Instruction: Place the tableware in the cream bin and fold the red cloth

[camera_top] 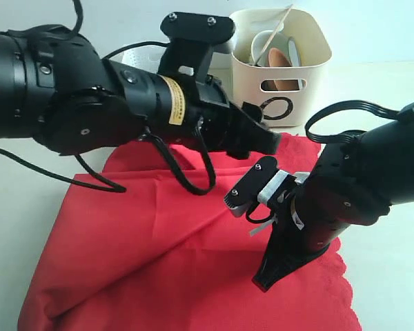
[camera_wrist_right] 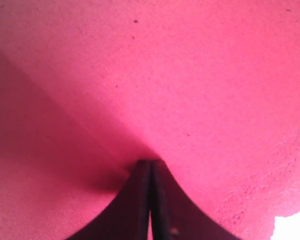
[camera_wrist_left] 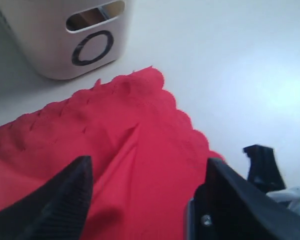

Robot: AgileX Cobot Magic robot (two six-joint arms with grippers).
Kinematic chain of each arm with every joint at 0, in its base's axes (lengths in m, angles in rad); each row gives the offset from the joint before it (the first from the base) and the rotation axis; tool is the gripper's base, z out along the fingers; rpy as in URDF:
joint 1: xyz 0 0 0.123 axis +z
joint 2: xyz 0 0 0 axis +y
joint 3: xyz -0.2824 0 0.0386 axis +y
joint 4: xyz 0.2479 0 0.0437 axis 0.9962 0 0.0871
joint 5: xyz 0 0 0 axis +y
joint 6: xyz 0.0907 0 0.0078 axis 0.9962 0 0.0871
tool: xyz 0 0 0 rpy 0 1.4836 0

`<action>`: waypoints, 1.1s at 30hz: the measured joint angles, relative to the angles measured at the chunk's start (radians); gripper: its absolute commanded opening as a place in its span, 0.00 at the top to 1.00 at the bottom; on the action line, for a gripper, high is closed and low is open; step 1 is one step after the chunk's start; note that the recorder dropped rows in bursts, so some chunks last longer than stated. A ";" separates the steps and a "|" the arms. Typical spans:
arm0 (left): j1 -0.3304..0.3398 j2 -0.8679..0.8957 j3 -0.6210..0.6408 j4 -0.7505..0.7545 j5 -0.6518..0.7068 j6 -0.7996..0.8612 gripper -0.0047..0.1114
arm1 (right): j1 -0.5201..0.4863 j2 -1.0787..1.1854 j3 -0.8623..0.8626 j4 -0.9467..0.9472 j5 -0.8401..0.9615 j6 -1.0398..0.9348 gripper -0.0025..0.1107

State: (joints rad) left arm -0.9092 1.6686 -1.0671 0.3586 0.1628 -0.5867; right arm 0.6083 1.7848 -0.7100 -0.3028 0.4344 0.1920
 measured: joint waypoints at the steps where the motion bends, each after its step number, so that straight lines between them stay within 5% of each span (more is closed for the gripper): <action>1: 0.007 -0.012 0.000 0.013 0.034 0.003 0.44 | 0.000 0.000 0.000 0.000 0.000 0.000 0.98; 3: 0.035 -0.050 0.000 0.055 0.139 0.004 0.54 | -0.002 0.000 0.000 0.000 -0.002 -0.002 0.98; 7: 0.107 -0.132 0.029 0.128 0.298 0.006 0.93 | -0.001 0.000 0.000 0.000 -0.002 -0.002 0.98; 8: 0.136 -0.160 0.051 0.139 0.321 0.006 0.95 | -0.001 0.000 0.000 0.000 -0.002 -0.002 0.98; 14: 0.293 -0.245 0.228 0.163 0.324 -0.006 0.95 | -0.002 0.000 0.000 0.003 -0.002 -0.002 0.98; 20: 0.469 -0.198 0.379 0.163 0.171 -0.014 0.95 | -0.002 0.000 0.000 0.007 -0.002 -0.004 0.98; 27: 0.524 -0.073 0.423 0.158 0.051 -0.072 0.94 | -0.002 0.000 0.000 0.007 -0.002 -0.004 0.98; 33: 0.526 -0.029 0.423 0.156 0.028 -0.136 0.61 | -0.002 0.000 0.000 0.010 -0.002 -0.004 0.98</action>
State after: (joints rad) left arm -0.3830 1.6396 -0.6438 0.5145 0.1911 -0.7223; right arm 0.6060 1.7848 -0.7100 -0.2929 0.4326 0.1882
